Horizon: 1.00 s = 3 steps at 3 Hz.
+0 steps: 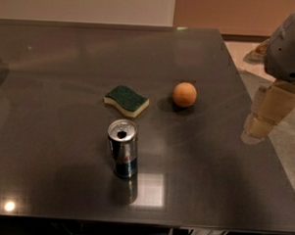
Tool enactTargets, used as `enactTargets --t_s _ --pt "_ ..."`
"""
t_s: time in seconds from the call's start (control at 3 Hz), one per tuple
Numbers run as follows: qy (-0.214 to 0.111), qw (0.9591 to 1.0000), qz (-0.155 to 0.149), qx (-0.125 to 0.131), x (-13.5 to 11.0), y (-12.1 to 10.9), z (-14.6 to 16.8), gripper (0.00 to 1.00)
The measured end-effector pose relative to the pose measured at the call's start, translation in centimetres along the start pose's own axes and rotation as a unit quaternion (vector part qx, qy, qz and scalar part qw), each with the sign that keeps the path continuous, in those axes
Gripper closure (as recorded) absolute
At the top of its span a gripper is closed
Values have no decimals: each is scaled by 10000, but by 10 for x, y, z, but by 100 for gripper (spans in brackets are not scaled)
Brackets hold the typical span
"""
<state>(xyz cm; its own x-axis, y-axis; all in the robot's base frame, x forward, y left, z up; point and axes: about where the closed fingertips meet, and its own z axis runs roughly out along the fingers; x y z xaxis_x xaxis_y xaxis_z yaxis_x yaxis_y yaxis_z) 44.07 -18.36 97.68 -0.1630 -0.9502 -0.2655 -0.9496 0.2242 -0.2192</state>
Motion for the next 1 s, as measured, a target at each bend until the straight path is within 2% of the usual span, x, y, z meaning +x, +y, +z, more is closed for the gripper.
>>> enactTargets --t_s 0.33,1.0 --pt "-299 9991 -178 -222 -25 10 11 0" --pt "-772 9945 -461 -544 -65 33 27 0"
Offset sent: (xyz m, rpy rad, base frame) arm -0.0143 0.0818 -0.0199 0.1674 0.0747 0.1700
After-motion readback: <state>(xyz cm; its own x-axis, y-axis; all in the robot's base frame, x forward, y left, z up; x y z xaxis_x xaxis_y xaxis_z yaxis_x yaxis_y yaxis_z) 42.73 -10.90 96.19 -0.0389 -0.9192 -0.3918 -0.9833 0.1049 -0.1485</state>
